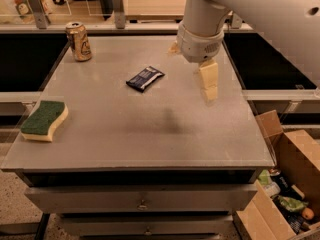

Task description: Pick rxbar blueberry

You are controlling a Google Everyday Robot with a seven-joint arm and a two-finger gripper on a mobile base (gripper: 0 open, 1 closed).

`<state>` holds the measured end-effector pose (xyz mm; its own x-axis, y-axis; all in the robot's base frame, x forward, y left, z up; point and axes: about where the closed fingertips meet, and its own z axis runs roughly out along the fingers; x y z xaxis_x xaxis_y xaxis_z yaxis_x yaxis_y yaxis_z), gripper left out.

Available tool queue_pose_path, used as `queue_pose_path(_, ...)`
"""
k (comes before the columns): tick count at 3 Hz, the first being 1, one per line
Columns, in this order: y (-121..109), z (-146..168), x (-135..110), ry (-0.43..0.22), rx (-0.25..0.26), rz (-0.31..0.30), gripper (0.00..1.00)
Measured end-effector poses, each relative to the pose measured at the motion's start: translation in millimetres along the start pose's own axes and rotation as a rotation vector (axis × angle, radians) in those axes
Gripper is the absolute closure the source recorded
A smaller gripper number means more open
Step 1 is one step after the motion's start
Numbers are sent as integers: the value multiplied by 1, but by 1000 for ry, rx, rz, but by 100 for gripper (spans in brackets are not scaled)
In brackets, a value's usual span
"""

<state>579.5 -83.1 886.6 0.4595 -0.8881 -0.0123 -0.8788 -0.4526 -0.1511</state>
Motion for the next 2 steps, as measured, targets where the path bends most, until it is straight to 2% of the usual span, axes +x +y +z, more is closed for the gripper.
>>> queue_pose_path(2,-35,24,-26,-26,-1,-199,0)
